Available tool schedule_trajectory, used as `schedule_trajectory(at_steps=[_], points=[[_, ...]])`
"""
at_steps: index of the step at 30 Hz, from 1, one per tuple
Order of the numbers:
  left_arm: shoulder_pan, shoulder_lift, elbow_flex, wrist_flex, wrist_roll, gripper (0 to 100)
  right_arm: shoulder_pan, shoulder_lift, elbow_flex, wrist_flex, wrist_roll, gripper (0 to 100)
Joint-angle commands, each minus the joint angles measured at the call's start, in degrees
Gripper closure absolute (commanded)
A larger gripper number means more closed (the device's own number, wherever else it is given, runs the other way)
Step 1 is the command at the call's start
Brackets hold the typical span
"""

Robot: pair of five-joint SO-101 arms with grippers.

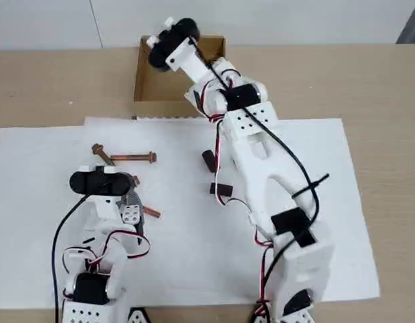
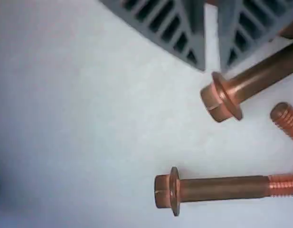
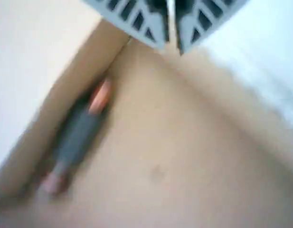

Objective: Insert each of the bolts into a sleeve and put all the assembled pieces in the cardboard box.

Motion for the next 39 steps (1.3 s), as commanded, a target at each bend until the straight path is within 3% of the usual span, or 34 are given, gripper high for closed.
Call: schedule_trajectory(at_steps=[1, 15, 24, 30, 39], points=[[-0.1, -0.6, -0.2, -1.5, -0.2, 99, 0.0, -5.8, -3.2, 6.6, -3.9, 99.1], [-0.1, -0.6, -0.2, -1.5, -0.2, 99, 1.9, -6.8, -3.2, 34.1, -4.3, 99.0], [-0.1, -0.6, -0.2, -1.5, -0.2, 99, 5.9, 0.4, -3.1, 36.9, -4.0, 97.9], [-0.1, -0.6, -0.2, -1.5, -0.2, 99, 7.0, 4.5, -3.1, 36.8, -2.2, 84.7], [-0.1, -0.6, -0.2, -1.5, -0.2, 99, 6.9, 8.4, -3.1, 35.9, -0.3, 85.4]])
